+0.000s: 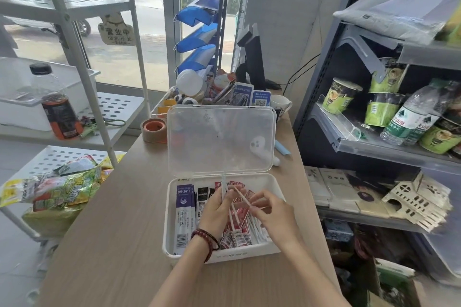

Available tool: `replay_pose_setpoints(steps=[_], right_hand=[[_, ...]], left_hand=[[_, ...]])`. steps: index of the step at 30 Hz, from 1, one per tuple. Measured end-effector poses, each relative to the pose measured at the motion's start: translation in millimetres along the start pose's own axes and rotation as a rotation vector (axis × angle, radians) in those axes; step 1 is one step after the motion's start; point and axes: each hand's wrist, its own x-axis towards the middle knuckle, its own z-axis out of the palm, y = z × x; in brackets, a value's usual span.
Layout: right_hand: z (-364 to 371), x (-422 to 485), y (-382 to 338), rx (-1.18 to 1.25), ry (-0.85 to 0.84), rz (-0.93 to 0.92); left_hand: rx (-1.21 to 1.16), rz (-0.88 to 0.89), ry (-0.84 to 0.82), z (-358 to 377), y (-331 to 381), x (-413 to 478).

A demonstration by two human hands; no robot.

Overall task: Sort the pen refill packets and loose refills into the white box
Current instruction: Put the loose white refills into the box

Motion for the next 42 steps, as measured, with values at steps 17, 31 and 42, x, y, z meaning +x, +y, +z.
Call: replay_pose_setpoints(steps=[17, 31, 42], right_hand=[[22.6, 31.1, 36.8, -0.637, -0.015, 0.187], [8.5, 0.4, -20.9, 0.199, -0.174, -0.025], [-6.6, 4.1, 0.6, 0.017, 0.032, 0.01]], left_hand=[[-0.128, -0.01, -0.001, 0.2, 3.7, -0.3], [-0.111, 0.014, 0.031, -1.4, 2.8, 1.2], [-0.1, -0.012, 0.081, -3.3, 6.1, -0.3]])
